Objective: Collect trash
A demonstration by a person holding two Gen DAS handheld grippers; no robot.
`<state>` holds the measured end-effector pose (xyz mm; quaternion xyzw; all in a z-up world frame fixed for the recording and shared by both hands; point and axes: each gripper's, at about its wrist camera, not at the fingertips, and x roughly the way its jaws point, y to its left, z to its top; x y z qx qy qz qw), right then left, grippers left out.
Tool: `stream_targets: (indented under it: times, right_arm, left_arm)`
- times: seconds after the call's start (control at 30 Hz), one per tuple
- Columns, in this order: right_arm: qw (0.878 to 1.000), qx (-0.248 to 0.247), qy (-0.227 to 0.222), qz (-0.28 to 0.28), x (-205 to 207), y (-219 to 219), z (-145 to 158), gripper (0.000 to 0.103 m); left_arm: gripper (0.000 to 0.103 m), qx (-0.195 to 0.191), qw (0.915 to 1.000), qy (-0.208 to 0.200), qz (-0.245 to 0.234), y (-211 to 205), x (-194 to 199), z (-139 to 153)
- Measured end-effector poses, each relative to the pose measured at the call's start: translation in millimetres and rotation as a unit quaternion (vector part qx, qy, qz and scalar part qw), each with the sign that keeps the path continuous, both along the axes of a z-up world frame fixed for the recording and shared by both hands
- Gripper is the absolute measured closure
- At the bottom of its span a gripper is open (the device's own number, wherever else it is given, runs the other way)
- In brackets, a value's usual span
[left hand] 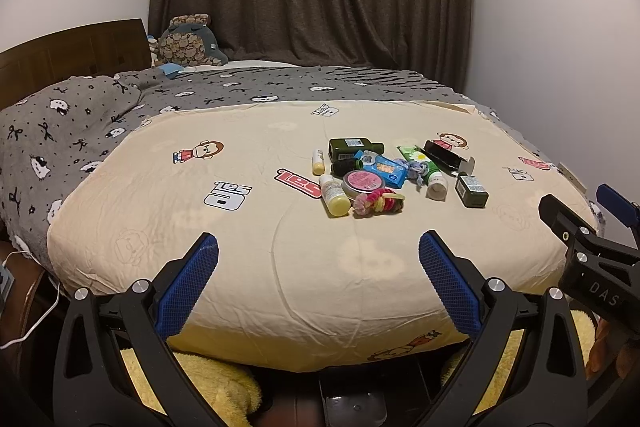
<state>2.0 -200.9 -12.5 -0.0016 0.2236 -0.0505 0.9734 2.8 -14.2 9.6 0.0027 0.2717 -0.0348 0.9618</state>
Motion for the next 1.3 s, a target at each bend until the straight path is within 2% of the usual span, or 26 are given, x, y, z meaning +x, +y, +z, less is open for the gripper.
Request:
stream_targets:
  times: [0.63,0.83,1.0,1.3]
  right_arm:
    - [1.0,0.004,0.0,-0.001,-0.6,0.5,-1.7,0.003]
    - [1.0,-0.013,-0.008,-0.009,-2.0,1.0,-2.6,0.003]
    - [1.0,0.004,-0.006,0.005,-1.6,-2.8,-1.2,0.003]
    - [1.0,0.005,-0.003,0.008,-1.5,-3.9,-0.7,0.003]
  left_arm:
    - [0.008,-0.003,1.0,-0.002,0.001,0.0,0.4,0.5]
    - [0.008,-0.003,1.0,-0.002,-0.001,0.5,0.2,0.1]
    - [0.008,-0.003,1.0,-0.002,-0.001,0.9,-0.2,-0.5]
    - [0.008,-0.004,1.0,-0.004,0.001,0.8,-0.4,-1.1]
